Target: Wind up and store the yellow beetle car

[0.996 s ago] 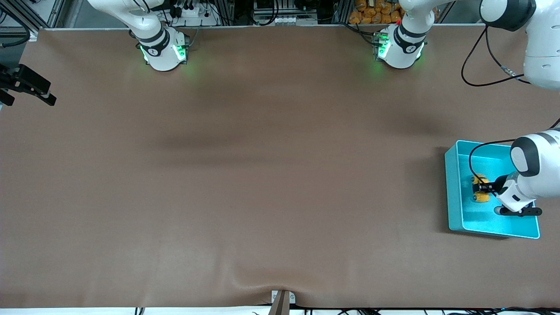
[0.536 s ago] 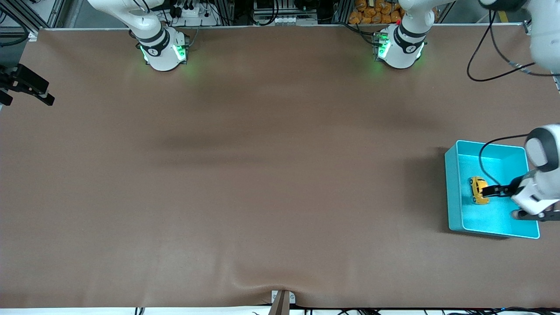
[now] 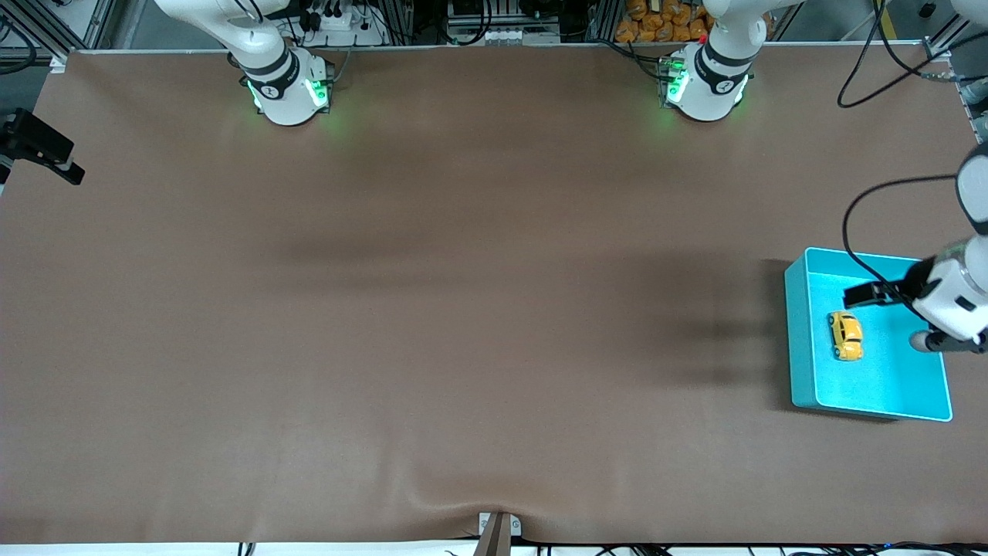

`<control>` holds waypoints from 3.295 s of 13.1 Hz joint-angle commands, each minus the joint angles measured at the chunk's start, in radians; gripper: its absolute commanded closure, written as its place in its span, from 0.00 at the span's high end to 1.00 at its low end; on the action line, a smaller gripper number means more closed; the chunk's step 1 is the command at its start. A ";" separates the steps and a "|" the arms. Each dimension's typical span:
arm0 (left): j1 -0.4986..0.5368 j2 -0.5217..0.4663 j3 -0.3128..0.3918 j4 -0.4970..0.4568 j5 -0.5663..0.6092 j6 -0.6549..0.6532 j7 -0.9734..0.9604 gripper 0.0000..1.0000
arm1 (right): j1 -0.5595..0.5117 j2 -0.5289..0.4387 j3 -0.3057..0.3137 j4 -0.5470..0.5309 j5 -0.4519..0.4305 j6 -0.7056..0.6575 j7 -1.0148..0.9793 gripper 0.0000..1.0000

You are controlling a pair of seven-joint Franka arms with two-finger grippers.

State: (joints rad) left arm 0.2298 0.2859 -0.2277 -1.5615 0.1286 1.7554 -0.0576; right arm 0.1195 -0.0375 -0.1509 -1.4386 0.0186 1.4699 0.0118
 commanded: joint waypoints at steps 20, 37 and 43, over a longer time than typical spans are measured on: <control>-0.217 -0.332 0.145 0.001 -0.106 -0.309 -0.036 1.00 | -0.011 0.010 -0.013 0.027 0.004 -0.013 0.005 1.00; -0.222 -0.349 0.125 0.047 -0.124 -0.313 -0.050 1.00 | -0.006 0.011 -0.013 0.027 0.004 -0.013 0.004 1.00; -0.222 -0.347 0.125 0.047 -0.124 -0.313 -0.050 1.00 | -0.006 0.010 -0.013 0.029 0.006 -0.013 0.008 1.00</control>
State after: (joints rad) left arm 0.0076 -0.0629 -0.1045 -1.5211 0.0193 1.4534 -0.1047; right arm 0.1189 -0.0375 -0.1681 -1.4358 0.0184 1.4698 0.0129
